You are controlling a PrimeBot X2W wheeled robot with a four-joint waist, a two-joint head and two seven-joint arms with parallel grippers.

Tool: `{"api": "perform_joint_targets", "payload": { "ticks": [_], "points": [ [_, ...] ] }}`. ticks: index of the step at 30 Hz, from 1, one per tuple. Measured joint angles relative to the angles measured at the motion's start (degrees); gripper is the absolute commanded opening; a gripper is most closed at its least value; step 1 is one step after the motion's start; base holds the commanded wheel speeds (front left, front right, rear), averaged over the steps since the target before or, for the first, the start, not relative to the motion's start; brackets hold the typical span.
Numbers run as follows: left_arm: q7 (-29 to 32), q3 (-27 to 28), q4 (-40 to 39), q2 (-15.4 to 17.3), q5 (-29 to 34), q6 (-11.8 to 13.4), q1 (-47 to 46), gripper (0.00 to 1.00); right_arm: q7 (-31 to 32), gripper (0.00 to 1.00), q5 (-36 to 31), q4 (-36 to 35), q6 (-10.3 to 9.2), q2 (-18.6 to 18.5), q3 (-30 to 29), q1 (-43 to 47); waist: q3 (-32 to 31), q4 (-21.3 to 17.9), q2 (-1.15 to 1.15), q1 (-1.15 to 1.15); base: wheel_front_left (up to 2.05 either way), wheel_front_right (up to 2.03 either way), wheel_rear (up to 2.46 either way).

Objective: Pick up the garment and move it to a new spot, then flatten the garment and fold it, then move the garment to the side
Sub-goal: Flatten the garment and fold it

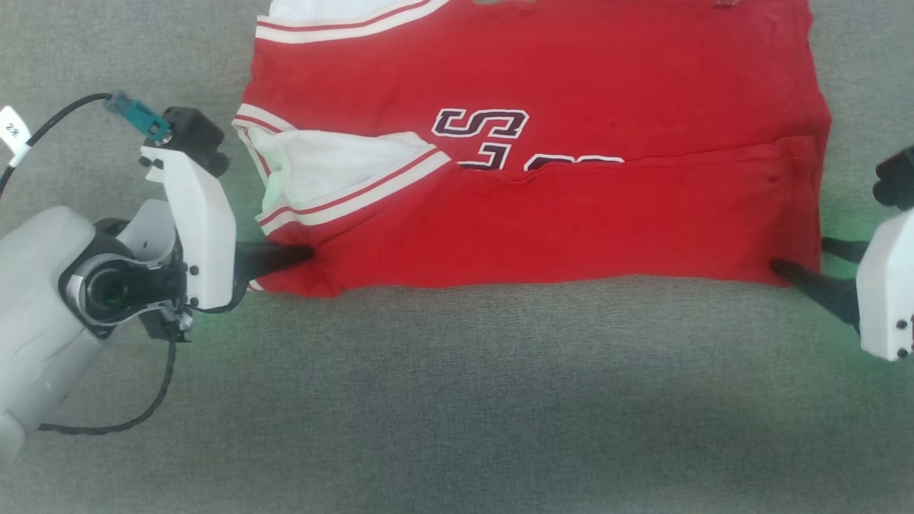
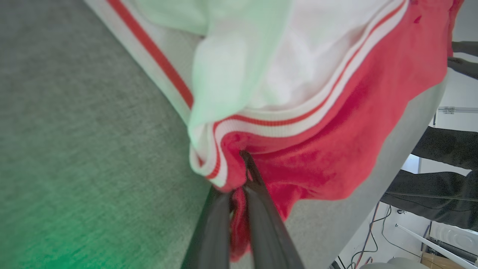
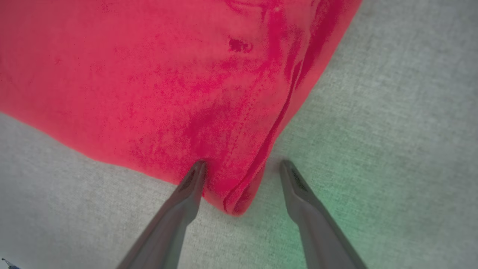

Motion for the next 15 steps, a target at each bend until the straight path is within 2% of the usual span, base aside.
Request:
{"api": "perform_joint_targets", "payload": {
  "ticks": [6, 7, 8, 10, 15],
  "points": [
    [-0.87, 0.16, -0.21, -1.41, 1.00, -0.56, -0.41, 0.00, 5.05, 1.00, -4.12, 4.06, 0.07, 2.00, 1.20, -4.72, 1.10, 1.19, 0.00, 0.00, 0.00, 0.00, 0.00],
    [-1.03, 0.16, -0.23, -1.60, 1.10, -0.74, -0.45, 0.00, 5.57, 0.97, -4.13, 4.53, 0.07, 2.37, 0.97, -4.96, 1.20, 1.44, 0.00, 0.00, 0.00, 0.00, 0.00],
    [-1.25, 0.19, -0.24, -1.79, 1.23, -0.81, -0.47, 0.00, 6.10, 0.49, -4.13, 4.66, 0.05, 2.48, 0.90, -5.19, 1.28, 1.65, 0.00, 0.00, 0.00, 0.00, 0.00],
    [-1.59, 0.21, -0.27, -2.01, 1.30, -1.02, -0.47, 0.00, 6.67, 0.00, -4.17, 4.74, 0.05, 2.61, 0.54, -5.38, 1.38, 1.97, 0.00, 0.00, 0.00, 0.00, 0.00],
    [-2.63, 0.35, -0.41, -2.21, 1.31, -1.38, -0.05, 0.00, 6.28, 0.00, -4.09, 4.19, -0.01, 3.07, -0.55, -4.69, 0.85, 2.26, 0.00, 0.00, 0.00, 0.00, 0.00]
  ]
}}
